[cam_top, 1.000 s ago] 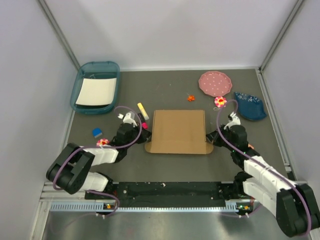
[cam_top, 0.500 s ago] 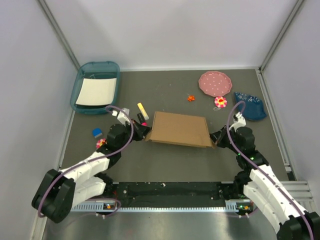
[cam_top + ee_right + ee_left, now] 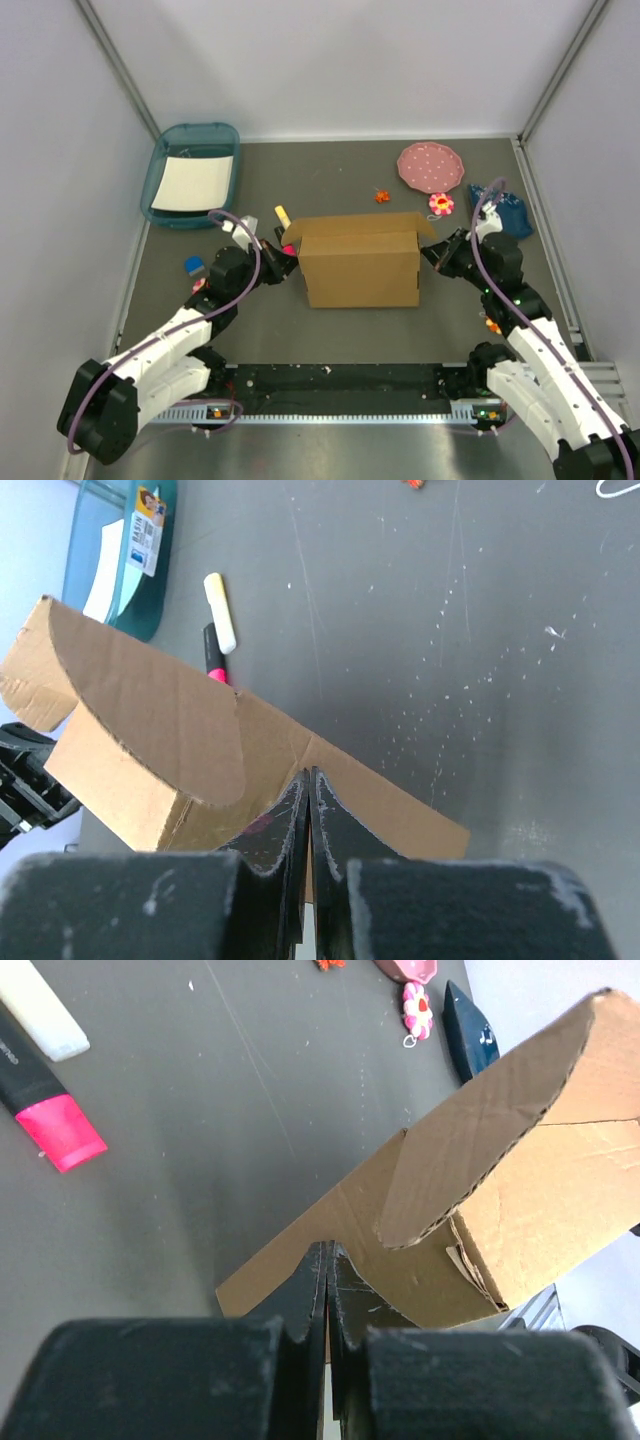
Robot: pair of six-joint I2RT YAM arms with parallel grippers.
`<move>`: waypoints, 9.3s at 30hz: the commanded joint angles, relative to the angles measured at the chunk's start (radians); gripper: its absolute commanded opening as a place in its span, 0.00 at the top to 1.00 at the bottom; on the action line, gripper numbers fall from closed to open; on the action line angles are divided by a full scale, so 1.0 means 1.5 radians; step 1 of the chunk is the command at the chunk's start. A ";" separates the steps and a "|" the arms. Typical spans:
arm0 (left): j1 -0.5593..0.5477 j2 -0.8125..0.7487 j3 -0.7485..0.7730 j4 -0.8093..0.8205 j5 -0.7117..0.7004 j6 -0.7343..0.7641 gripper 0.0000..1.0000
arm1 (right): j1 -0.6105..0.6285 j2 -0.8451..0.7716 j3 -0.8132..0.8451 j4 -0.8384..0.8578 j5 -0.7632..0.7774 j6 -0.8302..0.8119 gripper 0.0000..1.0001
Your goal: Fold the paper box
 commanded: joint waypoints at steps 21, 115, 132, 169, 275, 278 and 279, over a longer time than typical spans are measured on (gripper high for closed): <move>-0.009 0.004 0.001 0.199 0.028 -0.009 1.00 | 0.002 -0.019 -0.125 0.258 -0.069 -0.011 1.00; -0.010 -0.203 0.206 -0.317 -0.368 0.174 0.37 | 0.002 0.149 0.199 -0.054 0.022 -0.290 0.78; -0.010 -0.187 0.185 -0.243 -0.260 0.222 0.33 | 0.025 0.123 0.157 -0.040 0.022 -0.285 0.93; -0.009 0.030 0.225 -0.063 -0.087 0.326 0.42 | 0.030 0.112 0.119 -0.015 0.007 -0.272 0.96; -0.011 0.051 0.188 -0.097 -0.009 0.078 1.00 | 0.218 0.116 -0.002 0.054 0.205 -0.180 1.00; -0.013 0.047 0.173 -0.091 -0.022 0.092 1.00 | 0.218 0.115 -0.002 0.054 0.205 -0.180 1.00; -0.013 0.045 0.171 -0.093 -0.023 0.098 1.00 | 0.217 0.115 -0.002 0.054 0.204 -0.181 1.00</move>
